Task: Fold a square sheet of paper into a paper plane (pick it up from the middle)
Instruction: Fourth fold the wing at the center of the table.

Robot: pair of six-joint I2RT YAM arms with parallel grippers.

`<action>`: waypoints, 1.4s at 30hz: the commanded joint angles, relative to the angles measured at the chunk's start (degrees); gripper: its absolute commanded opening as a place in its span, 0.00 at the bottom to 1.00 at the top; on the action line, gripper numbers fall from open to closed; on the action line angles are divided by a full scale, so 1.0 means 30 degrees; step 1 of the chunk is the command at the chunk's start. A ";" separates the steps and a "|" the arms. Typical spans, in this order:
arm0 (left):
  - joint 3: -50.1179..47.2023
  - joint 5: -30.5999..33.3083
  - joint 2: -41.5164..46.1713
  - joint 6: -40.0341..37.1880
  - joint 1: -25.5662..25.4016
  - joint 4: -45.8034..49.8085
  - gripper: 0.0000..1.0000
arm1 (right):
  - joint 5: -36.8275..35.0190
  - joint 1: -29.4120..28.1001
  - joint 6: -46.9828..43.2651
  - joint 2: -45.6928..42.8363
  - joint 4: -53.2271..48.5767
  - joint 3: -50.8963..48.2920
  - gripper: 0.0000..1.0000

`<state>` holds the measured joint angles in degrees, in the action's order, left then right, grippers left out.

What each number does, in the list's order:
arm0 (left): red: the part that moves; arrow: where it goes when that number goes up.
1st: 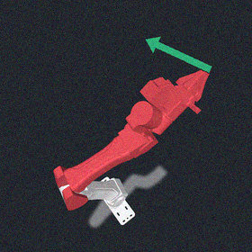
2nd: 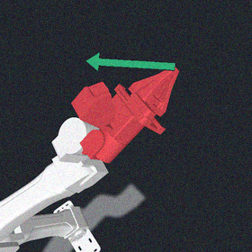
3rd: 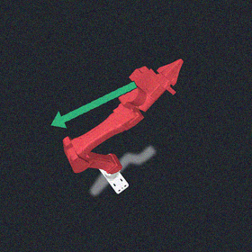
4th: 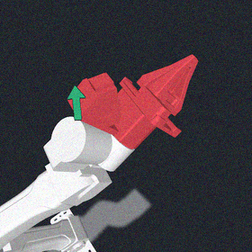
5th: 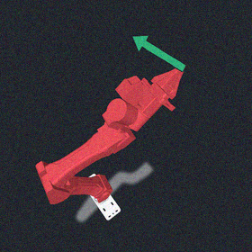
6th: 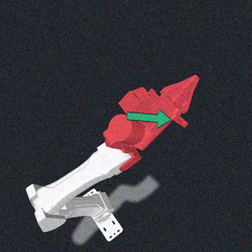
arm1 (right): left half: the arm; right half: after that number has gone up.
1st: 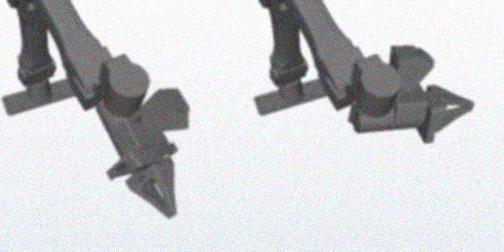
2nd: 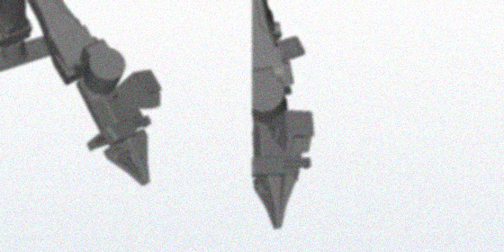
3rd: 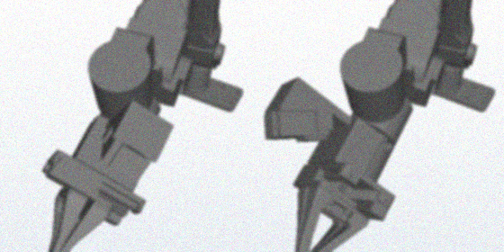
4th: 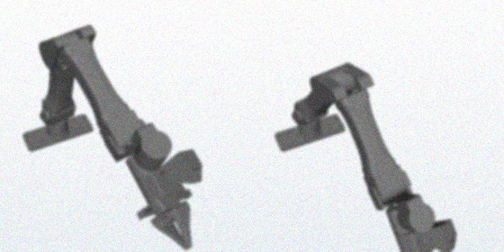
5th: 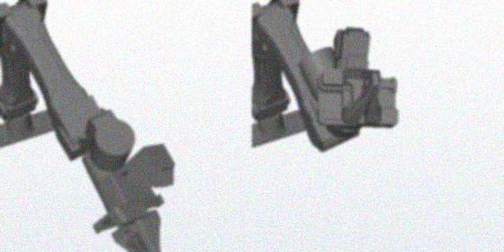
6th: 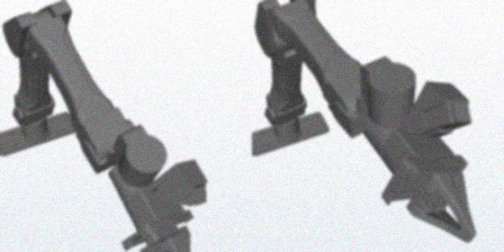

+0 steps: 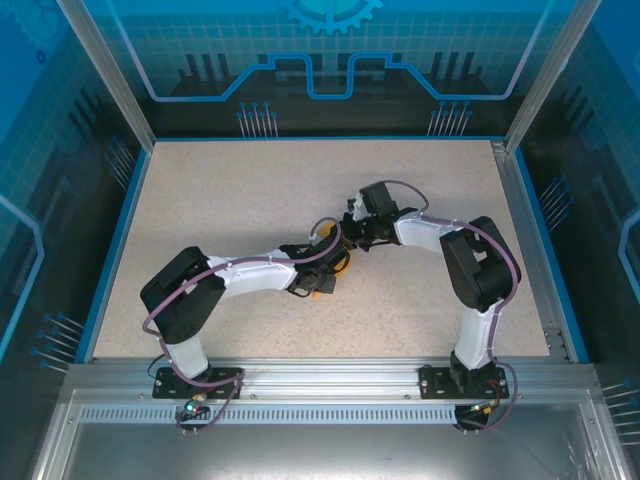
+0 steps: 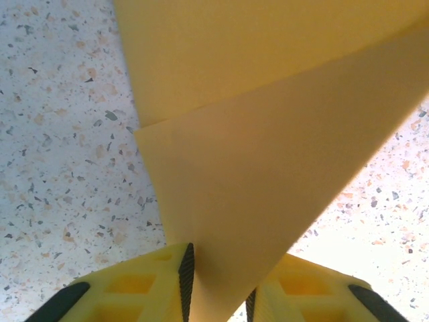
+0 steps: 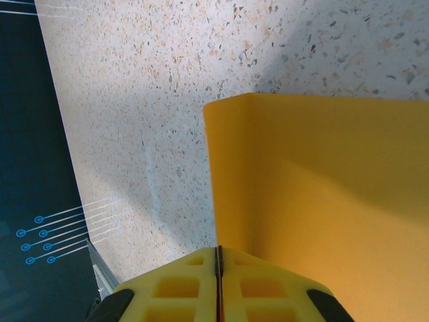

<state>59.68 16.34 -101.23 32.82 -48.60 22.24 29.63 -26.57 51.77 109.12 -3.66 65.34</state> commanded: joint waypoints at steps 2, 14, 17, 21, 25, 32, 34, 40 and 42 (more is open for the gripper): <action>0.0233 0.0499 -0.0124 -0.0445 -0.0166 0.0277 0.26 | 0.0363 0.0242 -0.0351 0.0277 -0.0625 0.0456 0.08; 0.0180 -0.0051 -0.0147 -0.0741 -0.0170 -0.0286 0.16 | -0.0128 0.0357 -0.0873 -0.0123 -0.1325 0.0221 0.15; 0.0204 -0.0222 -0.0098 -0.1042 -0.0119 -0.0597 0.12 | -0.0574 0.0672 -0.1347 -0.0752 -0.1878 0.0001 0.20; -0.0050 -0.1157 -0.0035 -0.1516 0.0150 -0.1365 0.10 | -0.1166 0.1537 -0.1866 -0.2502 -0.2227 -0.1330 0.36; -0.0859 -0.2715 0.0276 -0.1690 0.0825 -0.2463 0.09 | -0.1652 0.2389 -0.2394 -0.4601 -0.2547 -0.2892 0.47; -0.1892 -0.5790 0.0624 -0.1857 0.2024 -0.4070 0.10 | -0.1935 0.2396 -0.2530 -0.6814 -0.2527 -0.4725 0.51; -0.2100 -0.6293 0.0652 -0.1712 0.2315 -0.4324 0.10 | -0.1869 0.2153 -0.2381 -0.6959 -0.2298 -0.4861 0.51; -0.2524 -0.8490 0.0525 -0.1671 0.3110 -0.5143 0.12 | -0.1711 0.0860 -0.1968 -0.6343 -0.1507 -0.5494 0.49; -0.2578 -0.9357 0.0347 -0.1765 0.3361 -0.5386 0.12 | -0.1649 0.0477 -0.1616 -0.6021 -0.0947 -0.5521 0.45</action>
<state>53.01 -5.65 -100.86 28.40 -39.40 8.32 24.27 -23.57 45.60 89.58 -8.91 49.08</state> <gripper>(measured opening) 0.115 0.462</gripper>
